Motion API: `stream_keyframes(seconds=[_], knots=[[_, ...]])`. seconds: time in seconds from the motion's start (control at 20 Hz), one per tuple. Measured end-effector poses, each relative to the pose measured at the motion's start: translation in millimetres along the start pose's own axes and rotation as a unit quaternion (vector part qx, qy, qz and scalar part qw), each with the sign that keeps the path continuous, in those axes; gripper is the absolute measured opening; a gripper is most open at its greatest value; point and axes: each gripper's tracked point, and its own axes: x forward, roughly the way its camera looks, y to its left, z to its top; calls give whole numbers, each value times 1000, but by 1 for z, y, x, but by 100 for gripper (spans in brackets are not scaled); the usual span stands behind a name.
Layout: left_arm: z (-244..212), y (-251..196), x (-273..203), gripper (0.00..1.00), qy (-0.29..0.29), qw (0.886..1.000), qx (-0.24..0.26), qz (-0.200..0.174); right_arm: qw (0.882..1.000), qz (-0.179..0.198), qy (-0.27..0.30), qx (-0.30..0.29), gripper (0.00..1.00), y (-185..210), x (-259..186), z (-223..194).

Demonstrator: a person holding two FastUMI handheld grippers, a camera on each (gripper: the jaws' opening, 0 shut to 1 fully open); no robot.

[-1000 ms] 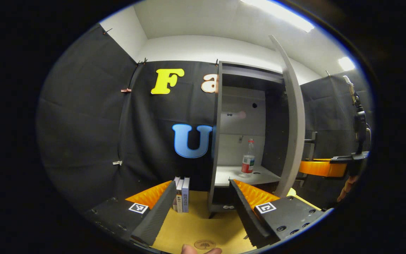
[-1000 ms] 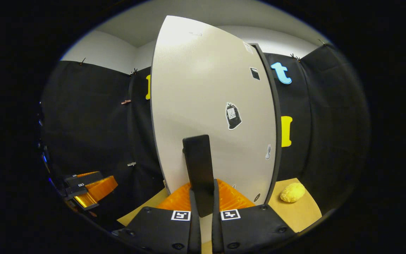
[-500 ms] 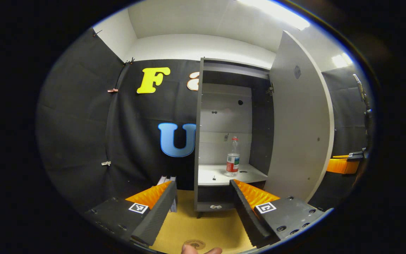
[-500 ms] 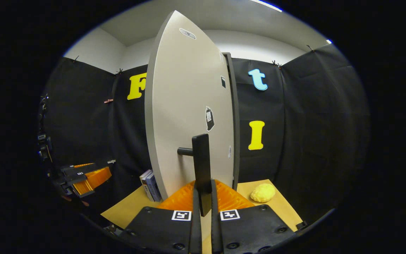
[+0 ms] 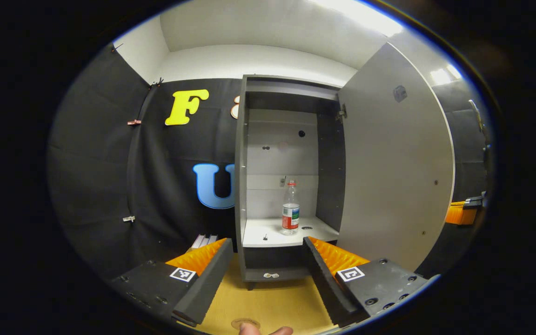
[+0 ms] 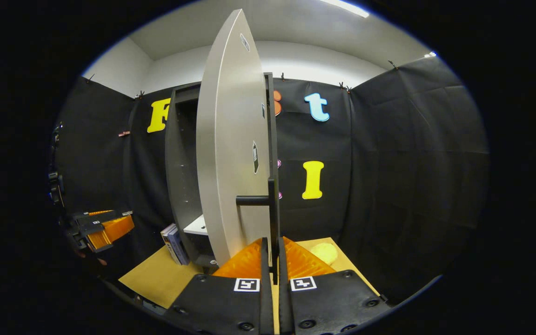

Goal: Open the cabinet door with the right hand, grasp the bottle in the cabinet with the left hand and place it on the coaster, then close the cabinet door with the right hand.

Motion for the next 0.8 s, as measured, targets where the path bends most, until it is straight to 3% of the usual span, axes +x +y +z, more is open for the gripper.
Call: stream_keyframes(seconds=[0.45, 0.65, 0.8], knots=[[9, -56, 60, 94, 0, 1000, 6, -28, 1000, -1, -13, -5, 9, -42, -3, 5], [13, -74, 108, 92, 6, 1000, 12, -24, 999, 34, -15, -18, 9, -39, -17, 7], [16, -85, 151, 92, -1, 999, 11, -31, 999, 11, -28, -37, 10, -63, -28, 16]])
